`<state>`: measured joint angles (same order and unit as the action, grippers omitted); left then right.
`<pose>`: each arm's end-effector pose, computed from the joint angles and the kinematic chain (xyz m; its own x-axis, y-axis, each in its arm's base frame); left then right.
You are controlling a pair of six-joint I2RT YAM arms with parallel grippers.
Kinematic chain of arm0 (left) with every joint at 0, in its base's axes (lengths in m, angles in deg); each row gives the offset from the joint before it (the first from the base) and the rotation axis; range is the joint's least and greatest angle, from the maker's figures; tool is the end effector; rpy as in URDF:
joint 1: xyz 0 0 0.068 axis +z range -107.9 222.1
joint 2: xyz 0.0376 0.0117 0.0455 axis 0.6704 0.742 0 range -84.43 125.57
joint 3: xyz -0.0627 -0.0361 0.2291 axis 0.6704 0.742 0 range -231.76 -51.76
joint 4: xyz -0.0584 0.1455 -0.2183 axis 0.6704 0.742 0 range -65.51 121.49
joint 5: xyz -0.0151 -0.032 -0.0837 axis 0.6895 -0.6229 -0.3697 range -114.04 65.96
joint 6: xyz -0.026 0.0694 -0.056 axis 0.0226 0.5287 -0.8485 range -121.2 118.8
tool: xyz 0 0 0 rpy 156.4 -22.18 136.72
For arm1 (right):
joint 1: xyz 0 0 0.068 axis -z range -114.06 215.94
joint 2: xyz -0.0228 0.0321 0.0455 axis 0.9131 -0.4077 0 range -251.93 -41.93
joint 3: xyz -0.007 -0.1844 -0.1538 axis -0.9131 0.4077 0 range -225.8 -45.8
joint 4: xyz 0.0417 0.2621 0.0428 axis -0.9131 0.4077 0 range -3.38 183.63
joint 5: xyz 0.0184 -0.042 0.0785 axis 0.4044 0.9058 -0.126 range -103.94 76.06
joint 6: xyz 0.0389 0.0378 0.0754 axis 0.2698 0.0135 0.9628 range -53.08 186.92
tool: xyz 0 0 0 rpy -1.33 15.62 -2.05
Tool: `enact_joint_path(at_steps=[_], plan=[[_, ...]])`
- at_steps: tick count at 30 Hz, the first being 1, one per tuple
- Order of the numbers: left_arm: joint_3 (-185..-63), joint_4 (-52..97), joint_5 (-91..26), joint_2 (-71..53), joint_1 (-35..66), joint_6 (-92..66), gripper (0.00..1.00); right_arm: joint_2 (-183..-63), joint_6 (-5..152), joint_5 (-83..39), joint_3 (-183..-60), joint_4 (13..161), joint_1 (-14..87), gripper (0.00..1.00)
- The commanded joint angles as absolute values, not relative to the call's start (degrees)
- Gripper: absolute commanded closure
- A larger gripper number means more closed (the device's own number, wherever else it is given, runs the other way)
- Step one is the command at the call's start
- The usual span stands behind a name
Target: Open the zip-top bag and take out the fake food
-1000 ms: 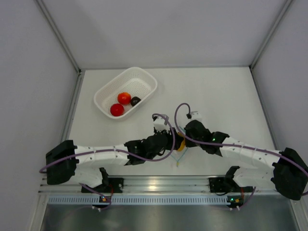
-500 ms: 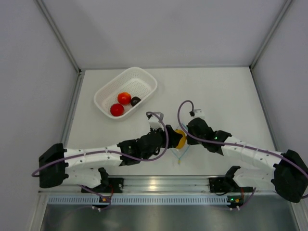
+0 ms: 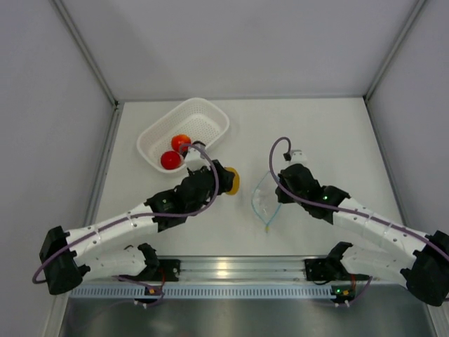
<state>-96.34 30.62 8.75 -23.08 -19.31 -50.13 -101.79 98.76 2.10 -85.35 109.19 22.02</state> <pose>0.1843 -0.2435 0.2439 -0.4987 -0.4092 -0.7641 0.1877 0.8097 -0.5561 0.2145 0.1745 0.1761 -0.6911 0.0384 -0.7217 -0.1840 0.9564 0.2270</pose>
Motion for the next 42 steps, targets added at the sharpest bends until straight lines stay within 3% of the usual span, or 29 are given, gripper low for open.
enact_joint_path(at_steps=[1,11,23,26,30,31,35,36,42], plan=[[-100.36,35.64,6.38,-25.01,-10.59,-47.61,1.00,-99.24,97.33,3.38,-88.51,110.88,23.22,1.00],[-113.70,37.59,-1.98,-13.43,11.06,-41.29,1.00,-96.08,96.19,2.76,-88.16,112.81,23.49,1.00],[-139.71,37.59,-12.88,17.93,26.80,-37.41,1.00,-88.79,92.24,2.84,-90.18,120.98,23.84,1.00],[-143.77,37.59,-17.18,22.79,29.35,-37.76,0.91,-88.52,90.75,4.07,-92.46,123.79,24.02,1.00],[-148.08,37.67,-21.40,30.51,31.55,-37.94,0.65,-88.69,89.42,6.72,-95.98,128.54,24.19,1.00],[-149.57,37.67,-22.54,31.41,31.98,-37.59,0.51,-88.69,89.25,7.15,-97.20,129.16,24.19,1.00],[-151.33,37.59,-25.52,31.95,32.25,-38.03,0.20,-89.66,88.55,9.70,-100.55,131.88,24.19,1.00],[-151.60,37.59,-25.89,31.51,32.25,-38.20,0.02,-90.01,88.37,9.88,-101.69,132.15,24.28,1.00],[-149.94,38.20,-25.45,23.52,32.25,-38.03,0.02,-93.08,87.14,13.48,-105.56,132.77,25.24,1.00]])
